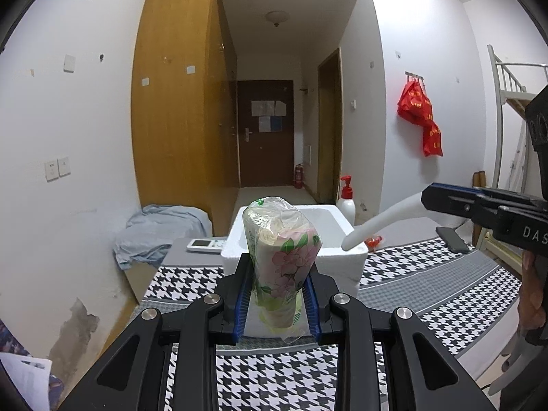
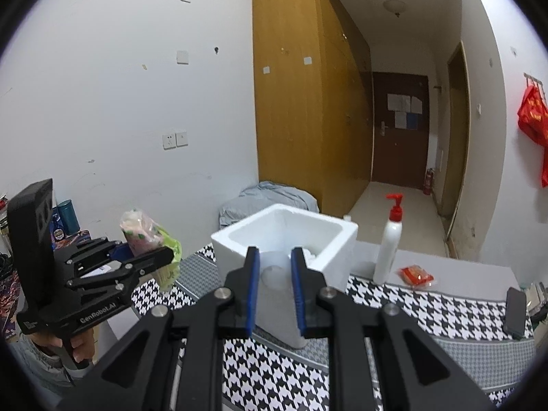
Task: Organize soft objects
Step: 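Carry the tissue pack with the left gripper over the foam box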
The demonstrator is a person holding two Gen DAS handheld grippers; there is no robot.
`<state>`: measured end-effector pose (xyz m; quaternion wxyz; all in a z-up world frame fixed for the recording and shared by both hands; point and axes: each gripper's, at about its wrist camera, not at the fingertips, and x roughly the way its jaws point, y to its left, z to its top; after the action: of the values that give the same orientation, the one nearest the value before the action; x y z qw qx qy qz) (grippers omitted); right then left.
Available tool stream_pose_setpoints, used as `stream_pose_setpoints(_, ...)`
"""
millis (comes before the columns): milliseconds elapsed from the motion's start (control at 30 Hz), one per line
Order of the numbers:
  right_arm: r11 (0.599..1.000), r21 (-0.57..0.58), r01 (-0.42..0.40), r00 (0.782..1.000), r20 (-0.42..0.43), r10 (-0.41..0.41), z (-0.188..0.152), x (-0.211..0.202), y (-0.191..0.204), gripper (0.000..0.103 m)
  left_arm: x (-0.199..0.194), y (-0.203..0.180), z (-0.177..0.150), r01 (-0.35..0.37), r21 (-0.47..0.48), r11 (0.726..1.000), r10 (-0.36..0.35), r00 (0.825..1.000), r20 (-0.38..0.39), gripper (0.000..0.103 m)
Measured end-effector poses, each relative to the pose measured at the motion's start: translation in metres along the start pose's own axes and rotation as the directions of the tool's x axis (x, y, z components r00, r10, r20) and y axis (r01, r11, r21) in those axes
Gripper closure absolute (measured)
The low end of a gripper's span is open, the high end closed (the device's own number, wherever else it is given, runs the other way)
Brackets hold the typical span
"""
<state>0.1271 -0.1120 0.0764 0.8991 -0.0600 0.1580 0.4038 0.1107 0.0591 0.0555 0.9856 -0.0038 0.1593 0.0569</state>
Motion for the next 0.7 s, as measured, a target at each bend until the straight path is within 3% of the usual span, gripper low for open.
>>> stream_pose_setpoints(700,0.999,0.023,0.029,0.998,0.047,-0.03,0.041,0.033,0.003,0.081,0.014,0.024,0.014,-0.018,-0.021,1.0,0.018,1.0,0.023,0.073)
